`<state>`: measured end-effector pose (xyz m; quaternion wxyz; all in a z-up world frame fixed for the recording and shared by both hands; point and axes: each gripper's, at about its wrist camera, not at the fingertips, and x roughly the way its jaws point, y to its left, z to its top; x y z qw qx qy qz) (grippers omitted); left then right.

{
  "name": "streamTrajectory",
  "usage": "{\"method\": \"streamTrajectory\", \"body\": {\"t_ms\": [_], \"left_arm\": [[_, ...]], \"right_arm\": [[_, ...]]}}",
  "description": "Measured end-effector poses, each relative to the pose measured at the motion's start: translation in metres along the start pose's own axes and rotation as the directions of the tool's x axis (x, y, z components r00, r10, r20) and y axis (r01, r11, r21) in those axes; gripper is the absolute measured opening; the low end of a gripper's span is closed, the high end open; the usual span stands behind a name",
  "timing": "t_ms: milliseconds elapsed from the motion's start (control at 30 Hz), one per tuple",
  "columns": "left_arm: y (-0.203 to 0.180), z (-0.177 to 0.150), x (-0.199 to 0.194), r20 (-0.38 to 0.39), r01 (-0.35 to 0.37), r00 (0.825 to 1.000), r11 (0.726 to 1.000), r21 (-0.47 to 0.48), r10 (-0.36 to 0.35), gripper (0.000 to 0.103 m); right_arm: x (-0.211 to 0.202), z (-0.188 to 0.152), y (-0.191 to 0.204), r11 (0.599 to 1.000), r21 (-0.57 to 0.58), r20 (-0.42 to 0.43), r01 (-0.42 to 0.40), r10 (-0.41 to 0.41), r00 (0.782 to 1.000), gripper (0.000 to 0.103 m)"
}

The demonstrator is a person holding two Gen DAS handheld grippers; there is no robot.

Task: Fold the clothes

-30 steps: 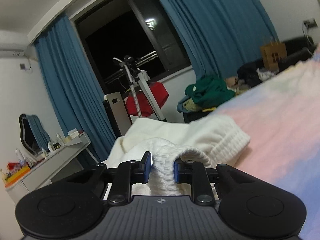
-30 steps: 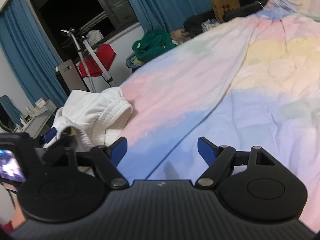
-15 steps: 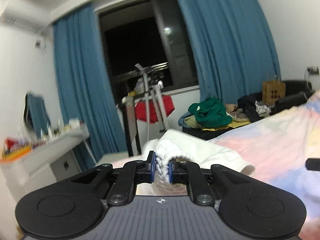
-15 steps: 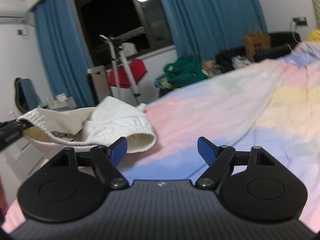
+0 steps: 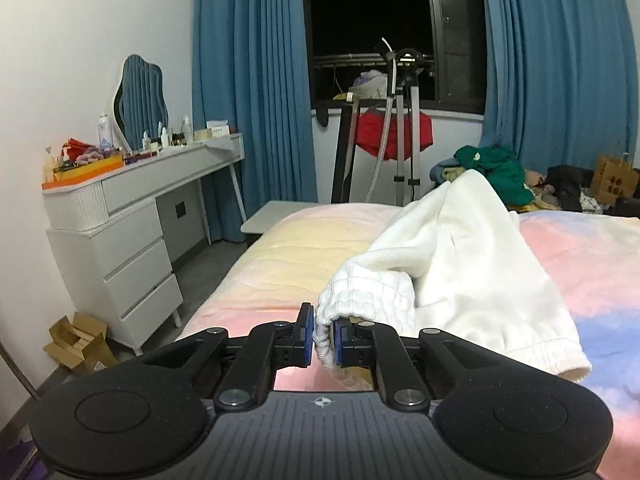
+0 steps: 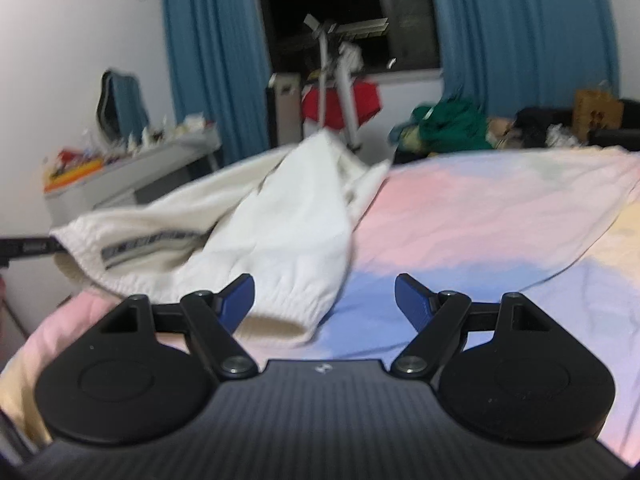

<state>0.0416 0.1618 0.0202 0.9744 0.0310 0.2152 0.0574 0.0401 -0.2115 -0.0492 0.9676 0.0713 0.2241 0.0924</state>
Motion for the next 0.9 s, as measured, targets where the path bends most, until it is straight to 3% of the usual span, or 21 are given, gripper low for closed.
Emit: {"method": "streamTrajectory", "body": {"t_ms": [233,333,400,533,633,700,767,900], "left_arm": [[-0.005,-0.018,0.007,-0.044,-0.007,0.999,1.000,0.024,0.008,0.020],[-0.010,-0.016,0.022,-0.033,-0.024,0.999,0.997,0.067,0.027,0.024],[-0.015,-0.018,0.027,-0.028,-0.033,0.999,0.995,0.091,0.035,0.027],[-0.027,-0.020,0.040,-0.024,-0.041,0.999,0.993,0.114,0.044,0.029],[-0.031,-0.019,0.049,-0.013,-0.035,0.999,0.992,0.120,0.037,0.031],[-0.033,-0.020,0.054,-0.013,-0.026,1.000,0.992,0.122,0.028,0.036],[-0.033,-0.020,0.058,-0.021,-0.011,1.000,0.993,0.120,0.014,0.044],[-0.035,-0.022,0.061,-0.049,0.013,0.999,0.989,0.146,-0.006,0.050]], "right_arm": [[0.062,-0.009,0.010,0.998,-0.063,-0.174,-0.020,0.008,0.985,0.077],[0.095,-0.014,0.009,0.999,-0.048,-0.231,-0.024,0.012,0.973,0.073],[0.115,-0.017,0.009,0.998,-0.059,-0.240,-0.009,-0.006,0.971,0.064],[0.143,-0.022,0.010,0.996,-0.086,-0.167,-0.007,-0.007,0.986,0.058],[0.152,-0.024,0.017,0.993,-0.117,-0.110,-0.001,-0.012,0.994,0.040],[0.151,-0.024,0.022,0.989,-0.145,-0.086,0.036,-0.049,0.995,0.018],[0.141,-0.018,0.024,0.987,-0.148,-0.060,0.053,-0.063,0.996,0.016],[0.118,0.000,0.026,0.988,-0.138,-0.007,0.072,-0.073,0.997,0.014]]}}
